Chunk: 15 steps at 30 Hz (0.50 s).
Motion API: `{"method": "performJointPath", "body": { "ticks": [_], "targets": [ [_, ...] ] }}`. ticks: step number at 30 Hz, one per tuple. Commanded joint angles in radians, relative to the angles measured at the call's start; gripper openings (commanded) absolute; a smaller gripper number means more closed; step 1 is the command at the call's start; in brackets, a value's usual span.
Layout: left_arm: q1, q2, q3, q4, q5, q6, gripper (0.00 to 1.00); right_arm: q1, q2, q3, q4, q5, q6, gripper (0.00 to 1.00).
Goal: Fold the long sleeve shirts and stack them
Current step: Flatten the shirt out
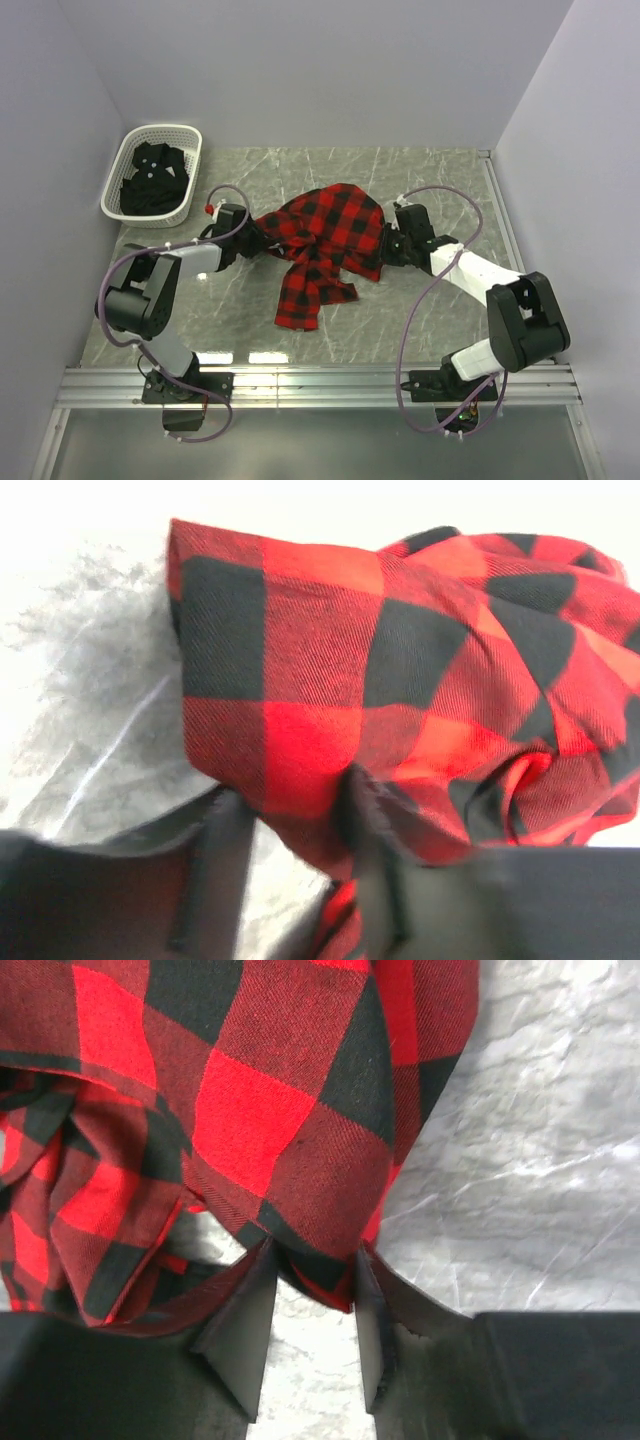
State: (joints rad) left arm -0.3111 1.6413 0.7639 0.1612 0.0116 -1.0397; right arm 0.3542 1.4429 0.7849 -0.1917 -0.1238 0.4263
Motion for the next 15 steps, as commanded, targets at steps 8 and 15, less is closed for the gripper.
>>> {"method": "performJointPath", "body": {
  "ticks": [8,15],
  "targets": [
    [0.07,0.084,0.107,0.054,-0.064,0.085,0.0,-0.066,-0.053,0.027,0.011,0.081,0.034,0.0],
    [0.159,0.066,0.25,-0.046,-0.021,0.217,0.0,-0.139,-0.173,0.054,-0.034,0.164,0.062,0.0]
  ]
}}
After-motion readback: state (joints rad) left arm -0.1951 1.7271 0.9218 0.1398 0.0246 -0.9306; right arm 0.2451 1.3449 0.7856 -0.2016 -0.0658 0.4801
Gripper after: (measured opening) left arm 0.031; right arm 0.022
